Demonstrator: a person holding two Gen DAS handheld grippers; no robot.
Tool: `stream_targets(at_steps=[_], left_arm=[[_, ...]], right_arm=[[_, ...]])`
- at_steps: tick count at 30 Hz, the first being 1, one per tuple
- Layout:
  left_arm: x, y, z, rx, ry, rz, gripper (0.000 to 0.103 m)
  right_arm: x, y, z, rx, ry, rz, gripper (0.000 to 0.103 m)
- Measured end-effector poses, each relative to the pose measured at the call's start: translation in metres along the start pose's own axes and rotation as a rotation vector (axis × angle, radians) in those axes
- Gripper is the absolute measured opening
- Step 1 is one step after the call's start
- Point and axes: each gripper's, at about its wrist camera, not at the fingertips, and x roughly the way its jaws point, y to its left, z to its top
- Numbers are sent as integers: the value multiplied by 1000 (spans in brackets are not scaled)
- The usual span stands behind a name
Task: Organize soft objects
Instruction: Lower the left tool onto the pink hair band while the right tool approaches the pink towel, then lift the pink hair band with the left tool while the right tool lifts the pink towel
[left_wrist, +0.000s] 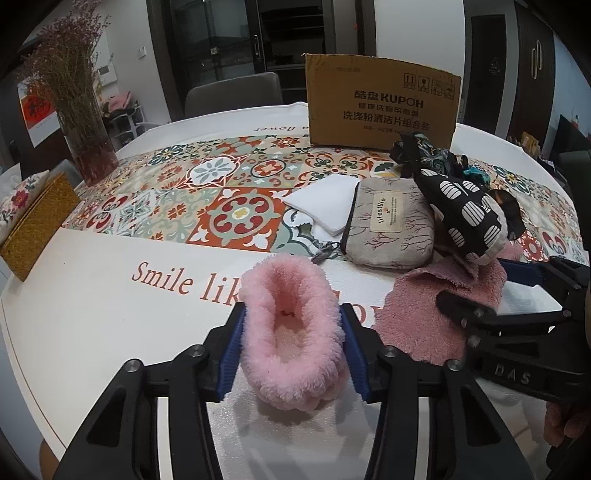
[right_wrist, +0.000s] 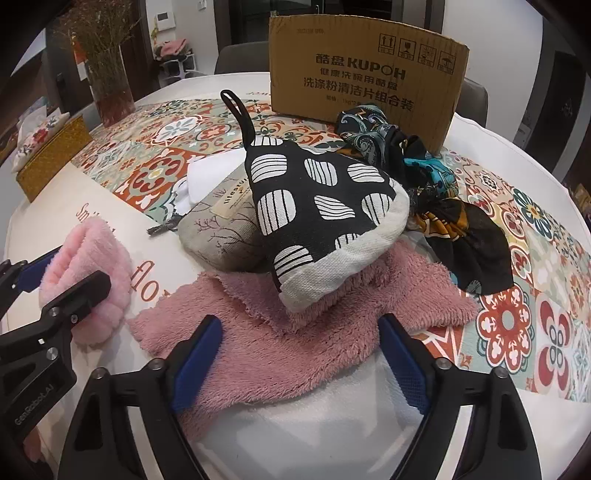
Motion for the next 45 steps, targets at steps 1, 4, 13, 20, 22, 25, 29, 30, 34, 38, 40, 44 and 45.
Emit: stream_targets(at_steps=[1, 4, 13, 20, 22, 25, 29, 30, 34, 38, 40, 44, 45], left_arm=[[0, 0, 0, 0, 0, -6, 41], [1, 2, 2, -7, 7, -24, 31], [-1, 4, 9, -4, 23, -90, 24], [-15, 0, 16, 25, 1, -147, 24], [-20, -1, 18, 28, -5, -159, 24], [-27, -1, 25, 31, -12, -181, 24], [-39, -2, 33, 45, -28, -214, 24], [-42, -2, 36, 48, -34, -222, 24], [-55, -3, 47, 64, -59, -251, 24], [-70, 0, 59, 83, -88, -276, 24], [-75, 1, 64, 90, -101, -286, 24], [-88, 4, 76, 106, -132, -305, 24], [-91, 5, 78, 110, -139, -308, 24]], right_arm=[[-2, -1, 0, 11, -7, -6, 66], [-5, -1, -1, 34, -3, -16, 54], [-15, -9, -4, 175, 26, 48, 20], [-30, -4, -11, 223, 21, 79, 16], [-35, -3, -11, 230, 16, 77, 16], [-46, -3, -10, 251, 6, 72, 16], [-63, -2, -8, 269, -9, 57, 16], [-67, -3, -7, 276, -13, 55, 16], [-85, -2, -2, 287, -40, 35, 16], [-105, 0, 6, 299, -76, 9, 16], [-113, 0, 9, 306, -91, 2, 16], [-129, 2, 17, 314, -126, -20, 16], [-133, 2, 19, 315, -136, -25, 16]])
